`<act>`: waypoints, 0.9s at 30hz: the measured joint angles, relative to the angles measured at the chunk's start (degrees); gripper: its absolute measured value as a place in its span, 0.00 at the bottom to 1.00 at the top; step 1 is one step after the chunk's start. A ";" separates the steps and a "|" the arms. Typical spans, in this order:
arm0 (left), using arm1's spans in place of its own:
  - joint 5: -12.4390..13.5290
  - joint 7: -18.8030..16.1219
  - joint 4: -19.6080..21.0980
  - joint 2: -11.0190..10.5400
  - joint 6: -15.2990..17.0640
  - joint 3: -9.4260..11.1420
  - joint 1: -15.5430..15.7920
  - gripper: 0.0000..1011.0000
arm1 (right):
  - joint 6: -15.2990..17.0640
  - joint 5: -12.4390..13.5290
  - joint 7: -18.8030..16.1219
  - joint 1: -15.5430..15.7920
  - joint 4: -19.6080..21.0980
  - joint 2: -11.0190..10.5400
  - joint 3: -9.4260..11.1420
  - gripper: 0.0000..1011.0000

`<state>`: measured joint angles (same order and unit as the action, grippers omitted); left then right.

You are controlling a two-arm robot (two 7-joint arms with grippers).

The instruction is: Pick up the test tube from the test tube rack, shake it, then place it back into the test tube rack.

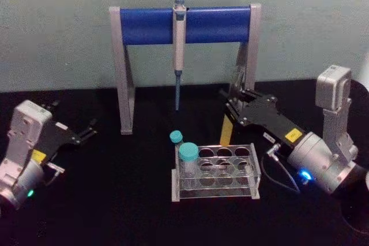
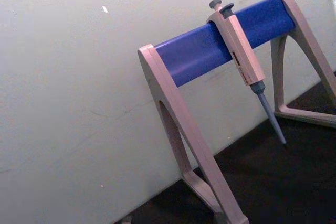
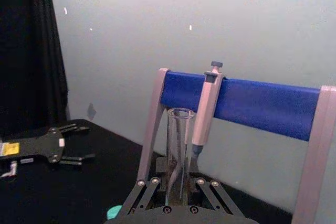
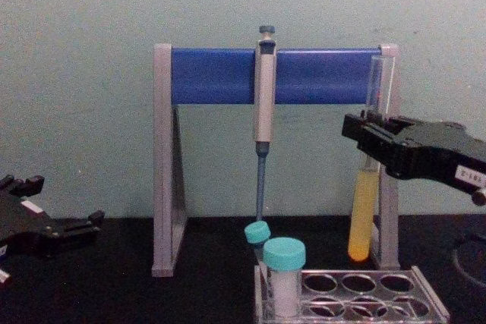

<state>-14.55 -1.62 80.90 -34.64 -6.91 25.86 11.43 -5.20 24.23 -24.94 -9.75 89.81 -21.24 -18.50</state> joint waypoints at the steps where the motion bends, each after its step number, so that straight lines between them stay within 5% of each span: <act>1: 0.00 0.00 0.00 0.00 0.00 0.00 0.00 1.00 | 0.01 0.09 -0.04 0.19 0.12 -0.06 -0.03 0.22; 27: 0.00 0.00 0.00 0.00 0.00 0.00 0.00 1.00 | 0.07 0.19 0.43 0.64 -1.85 0.22 -0.68 0.22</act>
<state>-14.55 -1.62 80.90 -34.64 -6.91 25.86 11.43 -5.13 24.42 -24.51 -9.11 87.96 -21.02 -19.18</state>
